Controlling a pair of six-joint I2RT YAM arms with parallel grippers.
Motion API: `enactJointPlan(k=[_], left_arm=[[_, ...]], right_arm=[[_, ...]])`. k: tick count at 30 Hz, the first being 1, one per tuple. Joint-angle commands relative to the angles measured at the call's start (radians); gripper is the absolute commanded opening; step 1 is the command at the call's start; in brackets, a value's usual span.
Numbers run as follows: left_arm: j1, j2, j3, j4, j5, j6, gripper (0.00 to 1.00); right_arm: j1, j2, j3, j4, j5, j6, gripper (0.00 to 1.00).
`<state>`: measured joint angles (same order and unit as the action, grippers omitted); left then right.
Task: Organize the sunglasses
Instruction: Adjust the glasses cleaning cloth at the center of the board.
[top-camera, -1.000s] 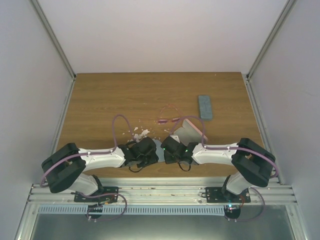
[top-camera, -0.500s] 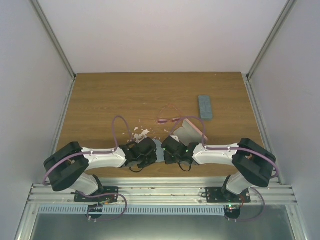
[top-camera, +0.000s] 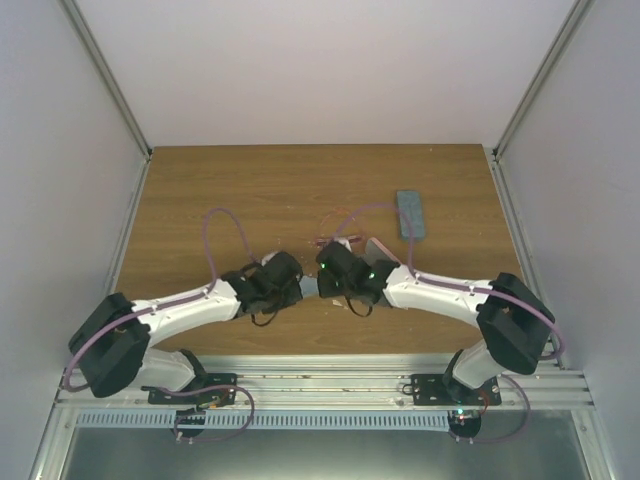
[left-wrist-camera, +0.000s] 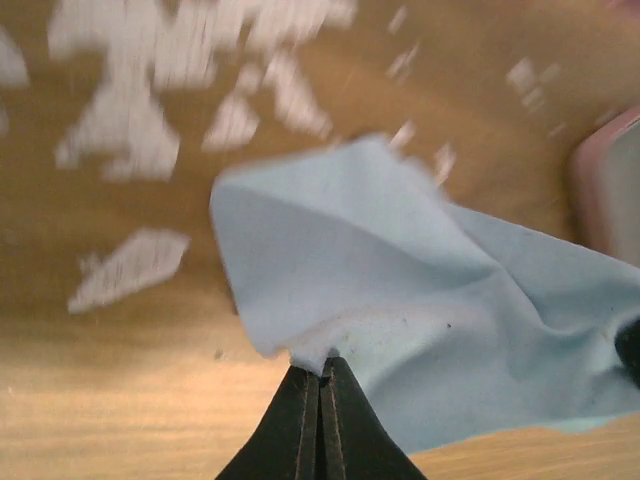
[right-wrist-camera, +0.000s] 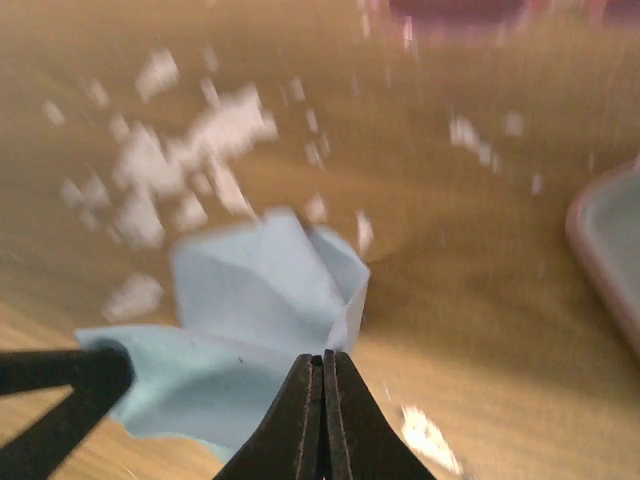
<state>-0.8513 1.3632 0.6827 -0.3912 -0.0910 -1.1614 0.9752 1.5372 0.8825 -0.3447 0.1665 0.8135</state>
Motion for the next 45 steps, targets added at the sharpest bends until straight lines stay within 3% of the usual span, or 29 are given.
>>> enactJointPlan(k=[1,8,15,24,33,35,40,45], left_arm=[[0.083,-0.085,0.088,-0.043,-0.069,0.138,0.00],[0.147,-0.122,0.130,-0.058,-0.066,0.201,0.00],[0.136,-0.175,-0.050,-0.004,0.056,0.132,0.00],[0.027,-0.233,-0.216,0.034,0.150,-0.016,0.00],[-0.024,-0.285,-0.282,-0.014,0.159,-0.086,0.18],[-0.026,-0.304,-0.283,-0.040,0.150,-0.093,0.22],[-0.025,-0.392,-0.254,-0.060,0.099,-0.055,0.27],[0.009,-0.382,-0.219,0.059,0.112,0.071,0.25]], right_arm=[[-0.056,0.012,0.137,-0.048,0.055,-0.070,0.01],[-0.086,0.036,0.200,-0.059,0.040,-0.097,0.01],[-0.054,0.028,0.037,-0.005,-0.085,-0.037,0.00],[0.027,0.041,-0.068,0.010,-0.158,0.004,0.01],[0.051,0.030,-0.119,-0.012,-0.191,0.019,0.01],[0.057,0.019,-0.131,-0.025,-0.191,0.024,0.07],[0.059,-0.053,-0.132,-0.067,-0.135,0.020,0.34],[0.046,-0.023,-0.058,-0.062,-0.041,-0.050,0.34]])
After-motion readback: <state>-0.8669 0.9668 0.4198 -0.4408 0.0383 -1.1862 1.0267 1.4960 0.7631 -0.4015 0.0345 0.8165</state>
